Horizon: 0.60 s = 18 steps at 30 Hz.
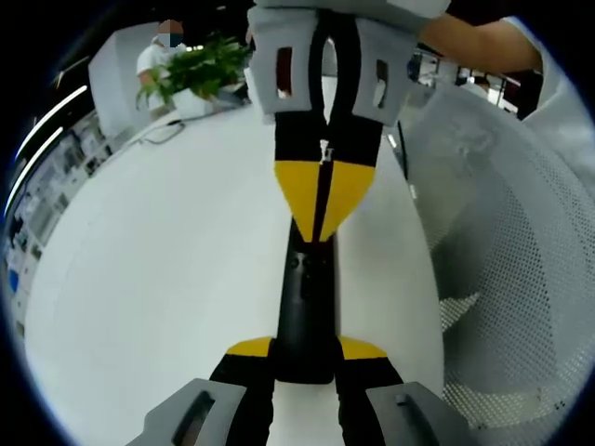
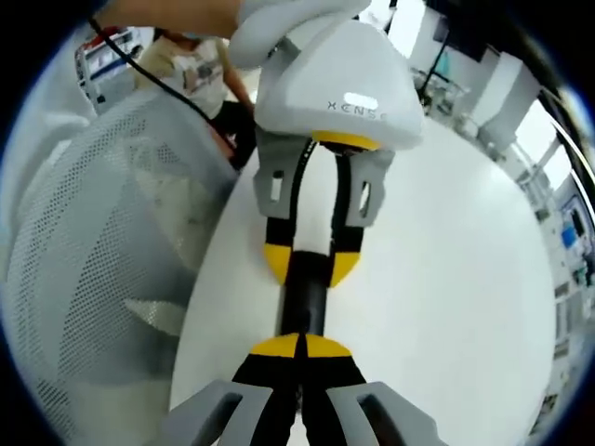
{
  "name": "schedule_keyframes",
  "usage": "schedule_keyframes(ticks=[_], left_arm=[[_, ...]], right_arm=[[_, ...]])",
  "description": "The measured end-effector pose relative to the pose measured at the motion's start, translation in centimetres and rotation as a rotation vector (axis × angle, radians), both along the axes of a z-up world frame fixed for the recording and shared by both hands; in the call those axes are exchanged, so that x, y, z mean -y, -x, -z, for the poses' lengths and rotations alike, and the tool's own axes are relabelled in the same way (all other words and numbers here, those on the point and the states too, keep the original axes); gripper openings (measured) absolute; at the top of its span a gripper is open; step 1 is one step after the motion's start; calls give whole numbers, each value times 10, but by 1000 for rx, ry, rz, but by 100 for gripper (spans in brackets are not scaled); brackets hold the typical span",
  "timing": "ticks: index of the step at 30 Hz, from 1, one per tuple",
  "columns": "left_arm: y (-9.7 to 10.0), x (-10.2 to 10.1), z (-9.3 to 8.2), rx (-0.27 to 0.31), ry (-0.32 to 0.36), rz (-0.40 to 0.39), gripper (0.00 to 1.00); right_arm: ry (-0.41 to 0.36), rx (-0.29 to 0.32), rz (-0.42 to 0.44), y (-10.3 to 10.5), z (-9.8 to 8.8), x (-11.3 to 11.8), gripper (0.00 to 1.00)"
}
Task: Press the specified remote control buttons in sequence, fully releasing each button before pressing the next.
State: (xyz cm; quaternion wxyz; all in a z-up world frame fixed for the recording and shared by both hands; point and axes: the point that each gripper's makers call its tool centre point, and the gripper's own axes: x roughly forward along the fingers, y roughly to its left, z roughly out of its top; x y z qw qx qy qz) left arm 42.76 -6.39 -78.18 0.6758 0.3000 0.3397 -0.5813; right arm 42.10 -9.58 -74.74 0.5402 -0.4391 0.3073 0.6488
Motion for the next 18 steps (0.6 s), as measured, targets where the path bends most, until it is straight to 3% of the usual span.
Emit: schedule_keyframes(ticks=[18], left_arm=[[0, 1, -1, 2, 6, 1, 24]], right_arm=[[25, -15, -25, 0, 19, -6, 0]])
